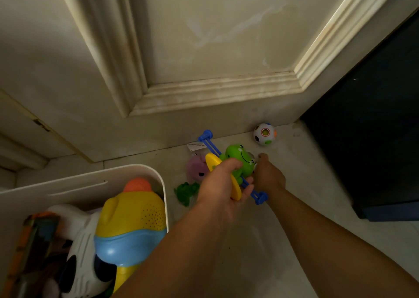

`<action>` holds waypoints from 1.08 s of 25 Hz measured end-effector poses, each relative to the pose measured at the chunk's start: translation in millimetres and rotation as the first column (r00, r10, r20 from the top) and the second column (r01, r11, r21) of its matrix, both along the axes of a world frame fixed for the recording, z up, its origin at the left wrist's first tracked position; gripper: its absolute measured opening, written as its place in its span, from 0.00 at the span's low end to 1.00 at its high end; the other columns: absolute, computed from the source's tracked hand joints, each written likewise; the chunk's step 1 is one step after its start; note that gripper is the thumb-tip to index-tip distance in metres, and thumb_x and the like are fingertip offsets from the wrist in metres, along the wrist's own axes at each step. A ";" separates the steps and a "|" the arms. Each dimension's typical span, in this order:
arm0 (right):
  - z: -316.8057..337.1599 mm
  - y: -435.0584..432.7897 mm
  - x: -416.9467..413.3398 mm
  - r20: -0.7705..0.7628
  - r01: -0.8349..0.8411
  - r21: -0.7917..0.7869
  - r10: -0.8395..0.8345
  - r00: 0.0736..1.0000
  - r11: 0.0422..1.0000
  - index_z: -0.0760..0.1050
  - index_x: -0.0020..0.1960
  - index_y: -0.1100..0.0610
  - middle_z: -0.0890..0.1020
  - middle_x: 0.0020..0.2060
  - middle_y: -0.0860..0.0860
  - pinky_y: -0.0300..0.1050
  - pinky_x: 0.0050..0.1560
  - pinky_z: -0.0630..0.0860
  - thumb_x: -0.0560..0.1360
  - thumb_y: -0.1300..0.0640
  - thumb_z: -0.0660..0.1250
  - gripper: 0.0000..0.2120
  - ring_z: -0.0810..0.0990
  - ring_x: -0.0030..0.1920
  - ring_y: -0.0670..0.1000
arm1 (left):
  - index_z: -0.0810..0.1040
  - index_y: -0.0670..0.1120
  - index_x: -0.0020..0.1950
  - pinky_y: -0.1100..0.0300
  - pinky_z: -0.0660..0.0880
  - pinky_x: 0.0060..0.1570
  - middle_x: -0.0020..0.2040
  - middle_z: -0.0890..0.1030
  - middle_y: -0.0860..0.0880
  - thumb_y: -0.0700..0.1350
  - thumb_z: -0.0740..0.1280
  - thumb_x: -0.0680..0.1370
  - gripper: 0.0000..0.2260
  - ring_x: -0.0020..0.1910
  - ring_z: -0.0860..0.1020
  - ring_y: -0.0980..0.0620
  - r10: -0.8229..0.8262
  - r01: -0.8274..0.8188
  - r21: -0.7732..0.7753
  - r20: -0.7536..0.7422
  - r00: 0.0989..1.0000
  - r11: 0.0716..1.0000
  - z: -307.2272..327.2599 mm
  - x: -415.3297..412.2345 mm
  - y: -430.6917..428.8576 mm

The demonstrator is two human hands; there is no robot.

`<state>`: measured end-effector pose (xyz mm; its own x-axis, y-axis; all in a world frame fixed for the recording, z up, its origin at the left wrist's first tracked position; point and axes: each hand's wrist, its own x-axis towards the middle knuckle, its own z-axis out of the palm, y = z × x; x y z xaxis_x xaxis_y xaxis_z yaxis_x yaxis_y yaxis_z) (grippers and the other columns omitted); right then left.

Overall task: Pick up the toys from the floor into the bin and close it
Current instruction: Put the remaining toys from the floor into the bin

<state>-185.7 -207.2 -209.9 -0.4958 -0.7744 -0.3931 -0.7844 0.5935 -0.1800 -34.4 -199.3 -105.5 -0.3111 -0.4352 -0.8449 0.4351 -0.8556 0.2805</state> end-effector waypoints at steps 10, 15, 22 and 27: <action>77.2 36.5 23.6 0.595 0.342 -0.317 -0.096 0.798 0.885 0.67 0.33 0.53 0.72 0.29 0.51 0.49 0.38 0.69 0.67 0.53 0.73 0.15 0.72 0.34 0.53 | 0.78 0.42 0.58 0.58 0.81 0.38 0.50 0.84 0.40 0.38 0.66 0.75 0.11 0.45 0.83 0.45 -0.045 0.024 -0.250 -0.080 0.996 0.968 66.4 33.1 16.8; 187.2 59.9 55.5 0.684 0.384 -0.482 0.065 0.726 0.787 0.70 0.39 0.48 0.72 0.31 0.51 0.37 0.24 0.66 0.73 0.59 0.71 0.11 0.70 0.18 0.42 | 0.77 0.44 0.59 0.59 0.81 0.39 0.51 0.84 0.43 0.40 0.65 0.76 0.12 0.45 0.83 0.46 -0.183 0.172 -0.517 0.031 0.983 0.839 172.7 68.1 29.2; 308.3 136.2 120.2 0.669 0.225 -0.493 0.200 0.716 0.840 0.73 0.43 0.54 0.75 0.30 0.55 0.37 0.21 0.63 0.71 0.61 0.66 0.04 0.67 0.24 0.52 | 0.75 0.45 0.60 0.53 0.80 0.47 0.58 0.82 0.42 0.40 0.67 0.75 0.13 0.52 0.83 0.43 -0.141 0.244 -0.633 0.209 0.968 0.735 268.4 152.5 101.3; 323.5 188.9 173.2 0.666 0.109 -0.447 0.249 0.704 0.888 0.73 0.45 0.54 0.76 0.25 0.50 0.38 0.23 0.63 0.71 0.61 0.67 0.06 0.67 0.18 0.47 | 0.74 0.44 0.52 0.53 0.80 0.45 0.56 0.81 0.40 0.41 0.68 0.75 0.07 0.52 0.83 0.42 -0.006 0.176 -0.576 0.284 0.959 0.798 273.6 195.4 159.6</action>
<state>-12.5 -18.2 113.7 -0.1573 -0.9631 -0.2182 -0.3607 0.2617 -0.8952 161.0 -39.7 168.1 -0.1860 -0.8543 -0.4854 0.2042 -0.5169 0.8314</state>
